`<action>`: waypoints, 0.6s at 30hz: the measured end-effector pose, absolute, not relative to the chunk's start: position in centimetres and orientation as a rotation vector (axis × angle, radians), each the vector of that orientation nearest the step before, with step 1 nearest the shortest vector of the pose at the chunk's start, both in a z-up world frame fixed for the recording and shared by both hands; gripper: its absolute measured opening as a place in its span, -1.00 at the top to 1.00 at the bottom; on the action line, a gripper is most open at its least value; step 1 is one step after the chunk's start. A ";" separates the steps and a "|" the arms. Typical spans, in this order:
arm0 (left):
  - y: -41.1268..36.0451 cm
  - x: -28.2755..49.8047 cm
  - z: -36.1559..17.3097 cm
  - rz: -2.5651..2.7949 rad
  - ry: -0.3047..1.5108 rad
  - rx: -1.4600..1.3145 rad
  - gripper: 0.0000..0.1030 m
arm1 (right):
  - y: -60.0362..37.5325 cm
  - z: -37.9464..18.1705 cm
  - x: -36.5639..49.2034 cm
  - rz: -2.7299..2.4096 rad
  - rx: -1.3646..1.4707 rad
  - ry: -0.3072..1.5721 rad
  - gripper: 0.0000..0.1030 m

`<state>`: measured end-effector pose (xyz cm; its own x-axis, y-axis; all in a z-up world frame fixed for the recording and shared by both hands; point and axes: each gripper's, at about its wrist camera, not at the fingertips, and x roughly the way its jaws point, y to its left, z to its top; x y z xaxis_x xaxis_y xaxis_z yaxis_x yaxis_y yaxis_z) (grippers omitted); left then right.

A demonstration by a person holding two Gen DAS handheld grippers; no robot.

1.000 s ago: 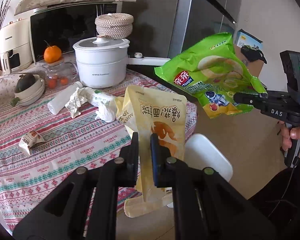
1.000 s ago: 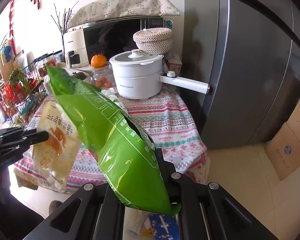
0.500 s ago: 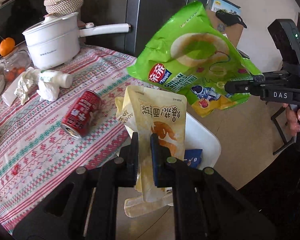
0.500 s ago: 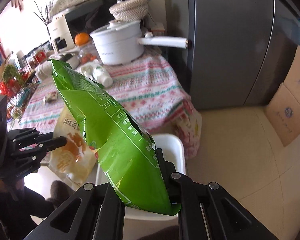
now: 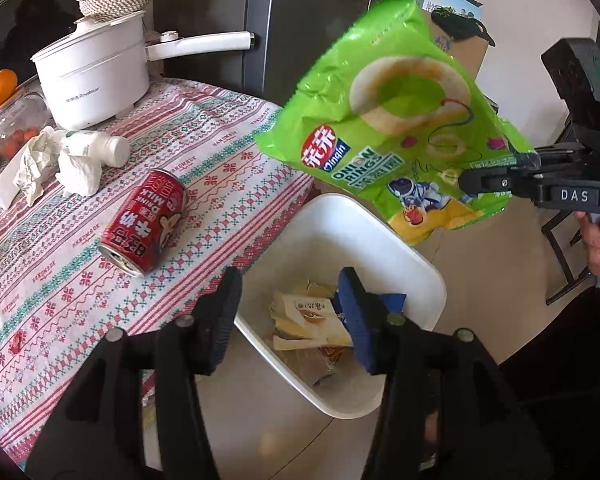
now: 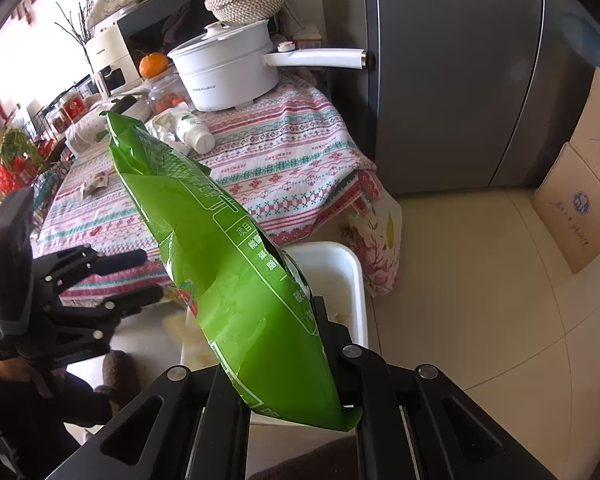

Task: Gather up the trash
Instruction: 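Carry the beige bag and green chip bag to the white bin and release them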

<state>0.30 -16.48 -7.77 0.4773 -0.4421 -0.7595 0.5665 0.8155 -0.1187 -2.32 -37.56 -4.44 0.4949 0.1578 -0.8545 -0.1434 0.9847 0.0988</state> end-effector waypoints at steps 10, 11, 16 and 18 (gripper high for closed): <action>-11.9 0.7 -6.6 -0.499 0.880 0.139 -0.39 | -35.4 -7.3 -2.2 0.225 -0.045 1.163 0.80; -11.5 0.9 -6.7 -0.487 0.882 0.136 -0.40 | -35.3 -7.6 -2.2 0.225 -0.050 1.175 0.80; -9.4 1.2 -6.5 -0.442 0.887 0.118 -0.47 | -35.2 -8.6 -2.1 0.218 -0.052 1.232 0.63; -8.9 1.2 -6.4 -0.429 0.888 0.118 -0.50 | -35.3 -8.9 -2.0 0.210 -0.040 1.253 0.33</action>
